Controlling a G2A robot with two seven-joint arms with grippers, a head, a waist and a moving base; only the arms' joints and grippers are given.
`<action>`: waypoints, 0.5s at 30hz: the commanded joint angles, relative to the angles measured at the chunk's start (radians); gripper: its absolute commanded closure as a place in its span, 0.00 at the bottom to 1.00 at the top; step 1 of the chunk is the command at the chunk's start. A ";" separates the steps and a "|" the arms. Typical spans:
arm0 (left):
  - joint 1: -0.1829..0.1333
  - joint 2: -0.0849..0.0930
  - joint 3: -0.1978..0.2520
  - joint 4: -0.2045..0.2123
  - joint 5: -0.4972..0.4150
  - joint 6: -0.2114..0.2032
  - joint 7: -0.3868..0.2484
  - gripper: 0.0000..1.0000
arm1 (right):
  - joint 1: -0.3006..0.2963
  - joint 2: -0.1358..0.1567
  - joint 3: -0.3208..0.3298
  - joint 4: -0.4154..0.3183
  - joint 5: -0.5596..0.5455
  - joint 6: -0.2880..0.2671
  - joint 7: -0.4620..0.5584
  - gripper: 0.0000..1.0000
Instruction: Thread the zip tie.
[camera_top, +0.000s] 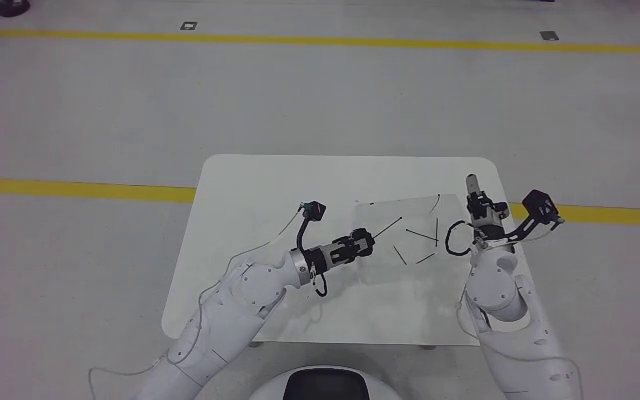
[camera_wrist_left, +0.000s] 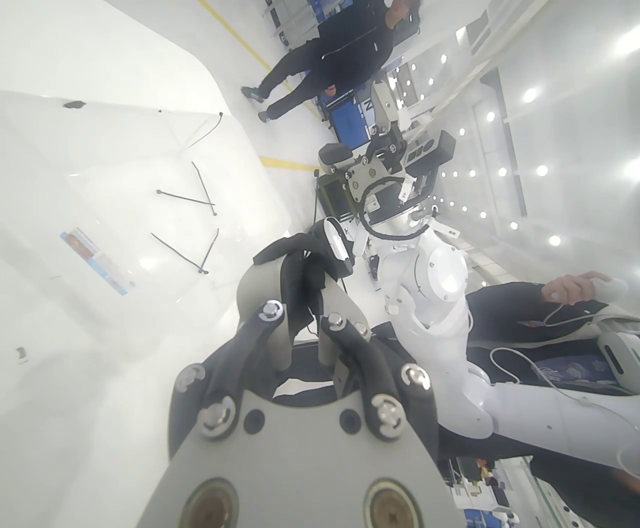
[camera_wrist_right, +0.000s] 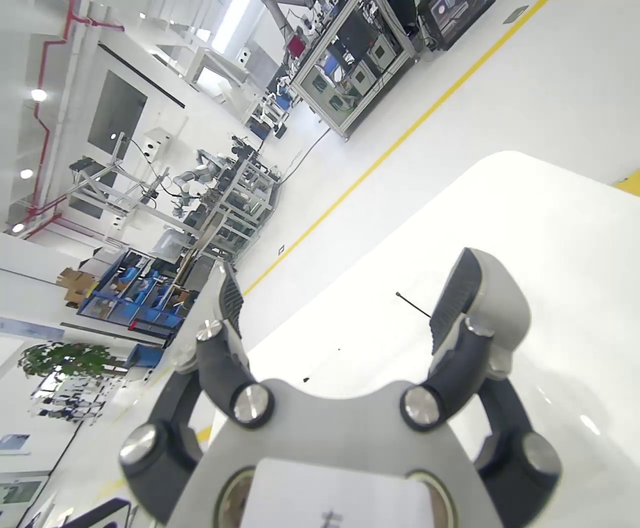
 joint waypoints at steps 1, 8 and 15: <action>0.000 0.000 0.000 0.000 0.000 0.000 0.000 1.00 | 0.016 -0.002 -0.006 0.011 -0.026 0.021 0.026 0.00; 0.000 0.000 0.000 0.000 0.000 0.000 0.000 1.00 | 0.069 -0.029 -0.004 0.089 -0.152 0.021 0.059 0.00; 0.000 0.000 0.000 0.000 0.000 0.000 0.000 1.00 | 0.133 -0.083 -0.013 0.145 -0.339 0.021 0.153 0.00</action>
